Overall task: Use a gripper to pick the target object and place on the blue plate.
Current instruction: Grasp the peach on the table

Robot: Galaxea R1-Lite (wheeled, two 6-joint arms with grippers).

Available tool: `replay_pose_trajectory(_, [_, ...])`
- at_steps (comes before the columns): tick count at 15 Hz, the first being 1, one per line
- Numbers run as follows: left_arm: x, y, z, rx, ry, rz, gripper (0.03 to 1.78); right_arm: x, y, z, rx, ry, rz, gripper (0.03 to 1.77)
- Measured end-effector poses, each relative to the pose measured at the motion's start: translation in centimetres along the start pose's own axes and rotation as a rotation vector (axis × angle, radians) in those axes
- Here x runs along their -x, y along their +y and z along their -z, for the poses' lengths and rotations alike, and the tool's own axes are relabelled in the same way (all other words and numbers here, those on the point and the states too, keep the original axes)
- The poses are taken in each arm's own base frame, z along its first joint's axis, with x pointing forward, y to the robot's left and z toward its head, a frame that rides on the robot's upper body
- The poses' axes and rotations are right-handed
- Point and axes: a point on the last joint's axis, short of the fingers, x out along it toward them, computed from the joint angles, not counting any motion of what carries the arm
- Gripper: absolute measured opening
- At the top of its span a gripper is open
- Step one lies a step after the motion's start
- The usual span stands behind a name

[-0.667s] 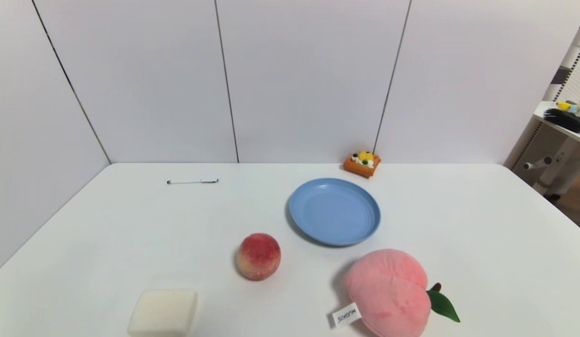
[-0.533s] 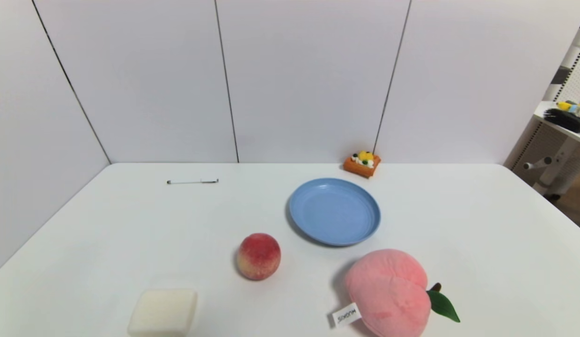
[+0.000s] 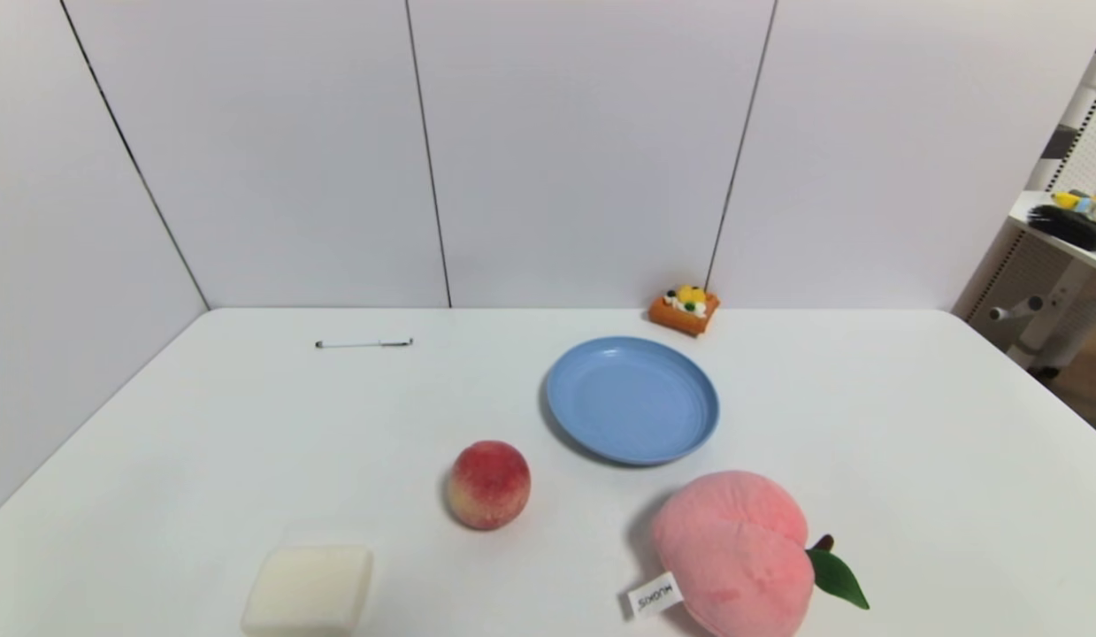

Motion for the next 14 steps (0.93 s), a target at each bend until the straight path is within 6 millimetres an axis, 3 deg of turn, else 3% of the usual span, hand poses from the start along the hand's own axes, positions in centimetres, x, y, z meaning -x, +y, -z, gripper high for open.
replay_pose_trajectory(3, [0.0, 0.0, 0.0, 0.000, 0.000, 0.000, 1.69, 0.1, 0.3, -3.4, 0.007, 0.041, -0.016, 1.70])
replay_pose_trajectory(6, [0.0, 0.0, 0.0, 0.000, 0.000, 0.001, 1.69, -1.2, 0.9, -7.8, 0.023, 0.097, -0.060, 1.70])
replay_pose_trajectory(10, [0.0, 0.0, 0.0, 0.001, 0.000, 0.000, 1.69, -5.9, 2.2, -13.2, 0.073, 0.212, -0.234, 1.70])
replay_pose_trajectory(14, [0.0, 0.0, 0.0, 0.001, 0.000, 0.000, 1.69, -12.1, 4.2, -15.3, 0.133, 0.341, -0.520, 1.70])
